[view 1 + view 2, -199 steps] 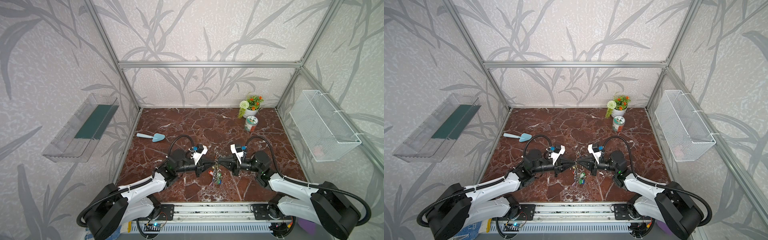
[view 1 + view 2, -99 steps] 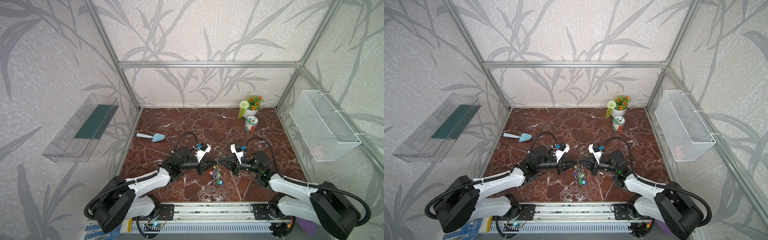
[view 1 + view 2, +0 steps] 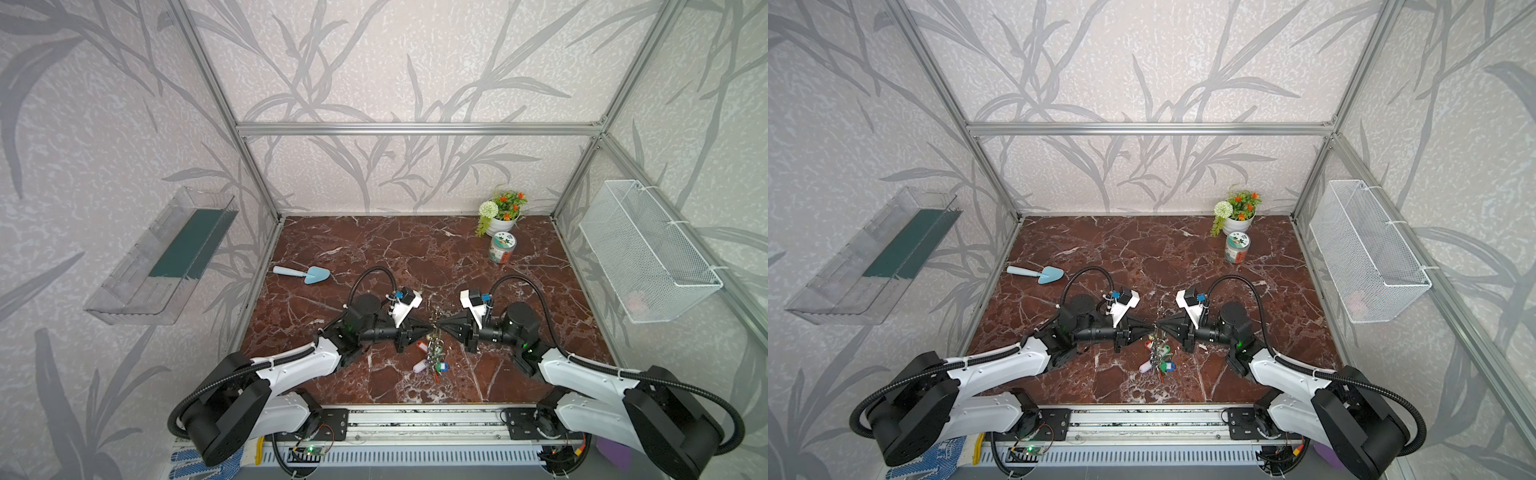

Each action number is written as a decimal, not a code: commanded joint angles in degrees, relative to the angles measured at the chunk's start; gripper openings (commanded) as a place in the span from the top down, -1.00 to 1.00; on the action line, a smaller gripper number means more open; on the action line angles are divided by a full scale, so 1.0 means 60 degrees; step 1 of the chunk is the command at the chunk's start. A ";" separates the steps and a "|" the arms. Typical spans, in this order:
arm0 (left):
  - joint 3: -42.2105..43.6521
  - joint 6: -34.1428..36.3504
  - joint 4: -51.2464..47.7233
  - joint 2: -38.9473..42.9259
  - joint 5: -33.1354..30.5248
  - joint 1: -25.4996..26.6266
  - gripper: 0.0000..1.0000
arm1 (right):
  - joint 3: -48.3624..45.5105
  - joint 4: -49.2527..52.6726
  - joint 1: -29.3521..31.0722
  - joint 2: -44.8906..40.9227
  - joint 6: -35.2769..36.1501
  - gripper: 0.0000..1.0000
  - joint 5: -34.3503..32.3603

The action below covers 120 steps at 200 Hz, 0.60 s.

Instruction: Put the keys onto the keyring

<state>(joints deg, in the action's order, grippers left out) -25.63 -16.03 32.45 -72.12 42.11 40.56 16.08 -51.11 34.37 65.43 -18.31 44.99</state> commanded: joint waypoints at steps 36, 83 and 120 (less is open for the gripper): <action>-0.0150 -0.0238 -0.0118 -0.0773 0.0658 -0.0034 0.77 | 0.0240 -0.1252 0.0074 -0.0329 0.0048 1.00 0.0206; 0.0087 -0.0701 0.0355 -0.0507 0.0081 -0.0209 0.76 | 0.0223 -0.1265 0.0081 -0.0315 0.0059 1.00 0.0163; 0.1193 -0.1169 0.0332 0.1262 -0.2468 -0.0442 0.37 | 0.0208 -0.1368 0.0085 -0.0248 0.0030 1.00 0.0177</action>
<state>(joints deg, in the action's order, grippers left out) -22.33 -20.71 33.04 -71.75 37.76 38.72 16.10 -53.82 34.57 64.88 -18.35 45.08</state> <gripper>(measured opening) 0.236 0.050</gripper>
